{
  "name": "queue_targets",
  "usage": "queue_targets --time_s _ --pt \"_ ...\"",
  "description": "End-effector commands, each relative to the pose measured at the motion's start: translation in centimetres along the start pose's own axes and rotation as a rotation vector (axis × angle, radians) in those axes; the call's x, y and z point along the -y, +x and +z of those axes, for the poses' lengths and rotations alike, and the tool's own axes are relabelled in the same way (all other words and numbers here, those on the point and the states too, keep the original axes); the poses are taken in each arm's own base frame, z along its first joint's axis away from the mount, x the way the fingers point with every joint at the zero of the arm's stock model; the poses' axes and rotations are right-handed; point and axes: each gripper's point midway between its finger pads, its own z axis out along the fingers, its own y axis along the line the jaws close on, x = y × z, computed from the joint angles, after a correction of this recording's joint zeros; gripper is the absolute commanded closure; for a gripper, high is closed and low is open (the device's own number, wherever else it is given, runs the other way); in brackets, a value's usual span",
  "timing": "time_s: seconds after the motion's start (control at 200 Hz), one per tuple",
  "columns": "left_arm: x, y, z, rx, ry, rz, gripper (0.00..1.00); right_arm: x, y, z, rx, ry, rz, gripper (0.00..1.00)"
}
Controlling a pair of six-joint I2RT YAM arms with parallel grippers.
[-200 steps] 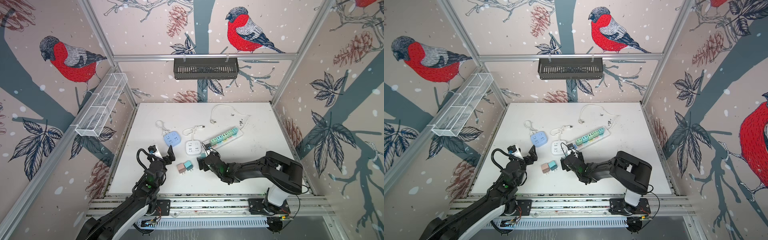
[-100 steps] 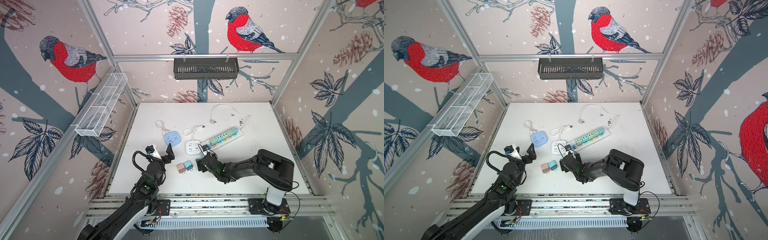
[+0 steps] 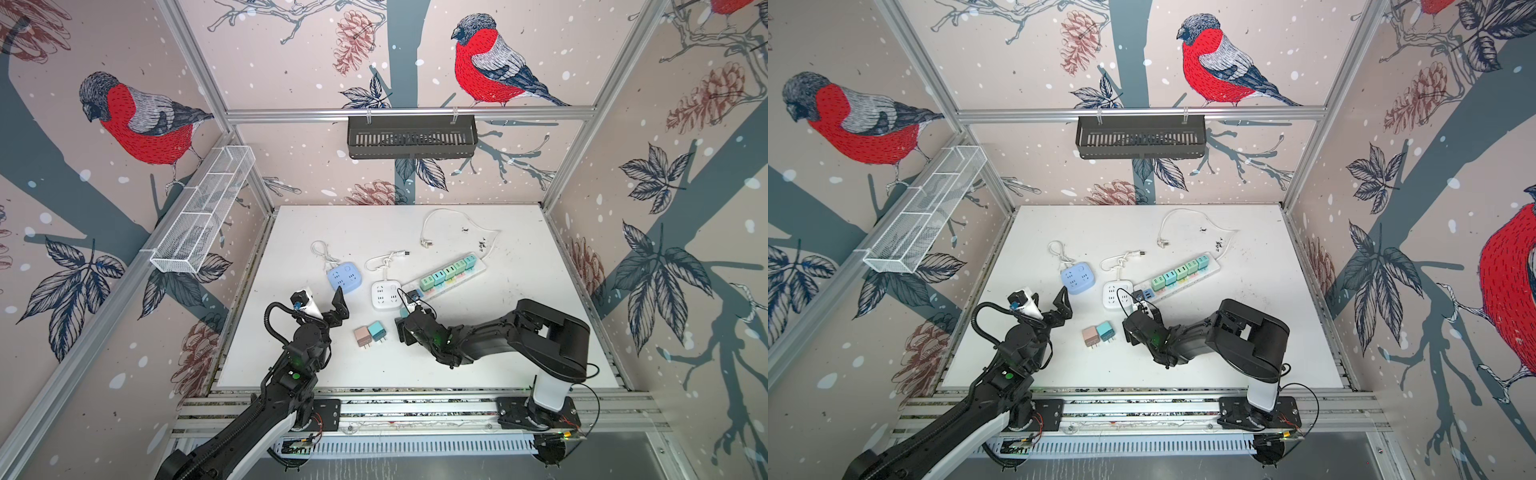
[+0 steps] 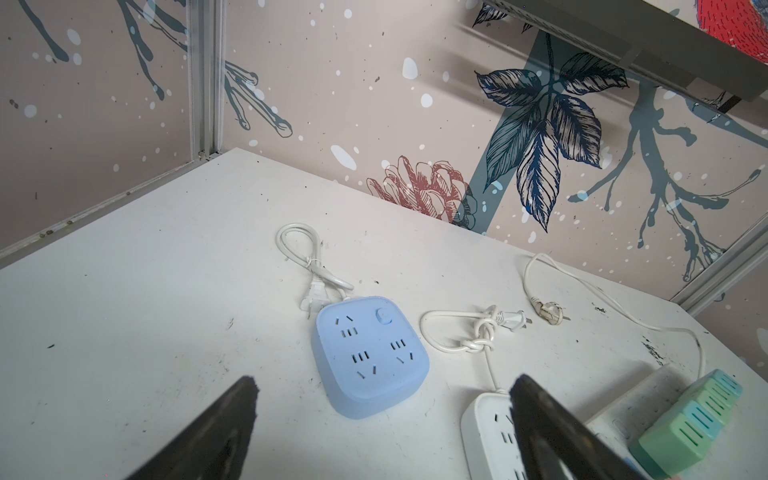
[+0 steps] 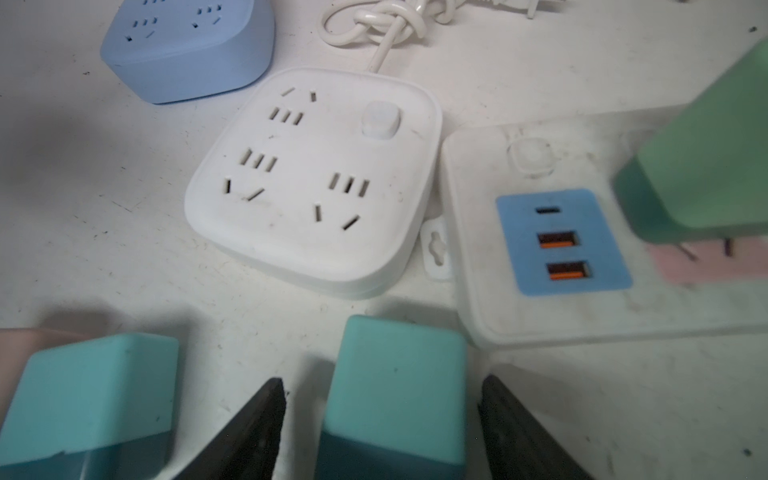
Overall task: Insert the plug
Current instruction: 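Close the right gripper on the teal plug and lift it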
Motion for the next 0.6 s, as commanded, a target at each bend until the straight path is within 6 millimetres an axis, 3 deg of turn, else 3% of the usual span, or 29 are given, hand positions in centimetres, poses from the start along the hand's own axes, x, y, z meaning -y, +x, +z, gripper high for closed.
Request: queue_targets --time_s 0.0,0.36,0.59 --pt "-1.3 2.2 -0.6 -0.018 -0.012 -0.002 0.05 1.1 0.6 -0.1 -0.012 0.041 0.009 0.32" --pt "-1.3 2.3 -0.4 -0.028 -0.018 0.005 0.05 0.6 1.0 -0.3 -0.011 0.006 -0.010 0.62" --pt "-1.0 2.4 -0.4 -0.033 -0.002 0.009 0.05 0.8 -1.1 -2.3 0.077 -0.027 -0.005 0.70"
